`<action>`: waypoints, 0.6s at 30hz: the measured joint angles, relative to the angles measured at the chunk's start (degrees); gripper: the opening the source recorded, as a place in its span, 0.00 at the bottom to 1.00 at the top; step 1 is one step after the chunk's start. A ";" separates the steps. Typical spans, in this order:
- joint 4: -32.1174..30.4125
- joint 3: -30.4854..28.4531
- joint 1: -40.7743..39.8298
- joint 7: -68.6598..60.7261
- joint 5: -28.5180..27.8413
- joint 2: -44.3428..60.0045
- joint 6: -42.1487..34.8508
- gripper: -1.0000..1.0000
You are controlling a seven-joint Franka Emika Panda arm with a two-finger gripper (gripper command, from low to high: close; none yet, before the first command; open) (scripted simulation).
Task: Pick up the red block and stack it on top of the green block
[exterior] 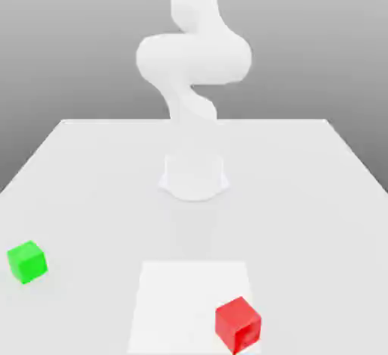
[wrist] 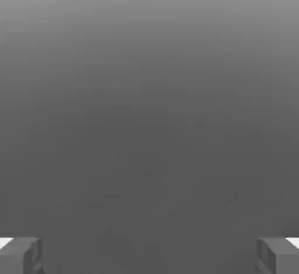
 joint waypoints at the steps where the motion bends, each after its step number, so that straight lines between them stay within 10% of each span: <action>1: -0.35 1.35 -1.19 2.63 -0.53 2.07 0.73 0.50; 18: -5.83 15.92 -12.60 46.03 -11.74 34.97 11.92 0.50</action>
